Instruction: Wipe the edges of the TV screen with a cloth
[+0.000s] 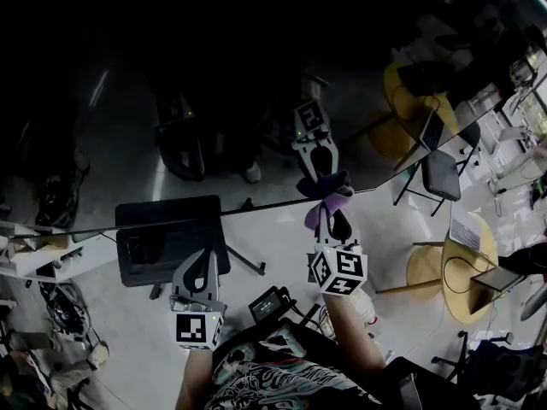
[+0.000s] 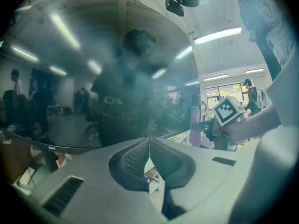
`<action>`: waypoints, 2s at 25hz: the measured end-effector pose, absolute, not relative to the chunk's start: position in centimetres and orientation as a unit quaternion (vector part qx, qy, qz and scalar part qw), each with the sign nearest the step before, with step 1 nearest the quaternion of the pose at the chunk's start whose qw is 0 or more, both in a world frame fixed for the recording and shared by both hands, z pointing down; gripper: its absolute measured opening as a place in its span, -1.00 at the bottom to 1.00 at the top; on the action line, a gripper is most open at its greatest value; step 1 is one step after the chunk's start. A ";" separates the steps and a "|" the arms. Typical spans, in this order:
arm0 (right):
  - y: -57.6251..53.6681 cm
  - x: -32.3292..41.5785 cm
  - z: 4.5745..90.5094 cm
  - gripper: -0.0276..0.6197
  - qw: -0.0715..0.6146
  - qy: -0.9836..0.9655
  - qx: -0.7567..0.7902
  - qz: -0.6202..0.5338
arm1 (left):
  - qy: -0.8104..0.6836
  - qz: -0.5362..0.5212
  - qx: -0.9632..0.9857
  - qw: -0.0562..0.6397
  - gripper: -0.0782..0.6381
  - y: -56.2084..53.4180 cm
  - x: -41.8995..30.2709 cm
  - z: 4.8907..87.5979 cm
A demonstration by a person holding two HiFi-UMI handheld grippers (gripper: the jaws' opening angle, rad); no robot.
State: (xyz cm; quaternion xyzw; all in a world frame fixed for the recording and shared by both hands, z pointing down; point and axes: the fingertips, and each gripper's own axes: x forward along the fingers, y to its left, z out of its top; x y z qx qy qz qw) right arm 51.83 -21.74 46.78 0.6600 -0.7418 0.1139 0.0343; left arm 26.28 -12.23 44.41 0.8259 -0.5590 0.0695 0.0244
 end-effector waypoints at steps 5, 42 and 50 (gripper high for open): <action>-21.6 49.9 46.8 -0.58 0.038 -0.744 0.658 0.113 | -0.564 0.067 0.823 0.026 -0.73 -11.8 24.3 44.4; -20.4 39.9 46.9 -0.58 0.049 -0.775 0.619 0.118 | -0.594 0.061 0.801 0.041 -0.73 -9.5 16.7 44.7; -20.0 37.8 47.1 -0.58 0.053 -0.781 0.611 0.116 | -0.594 0.059 0.801 0.043 -0.73 -9.1 15.4 45.0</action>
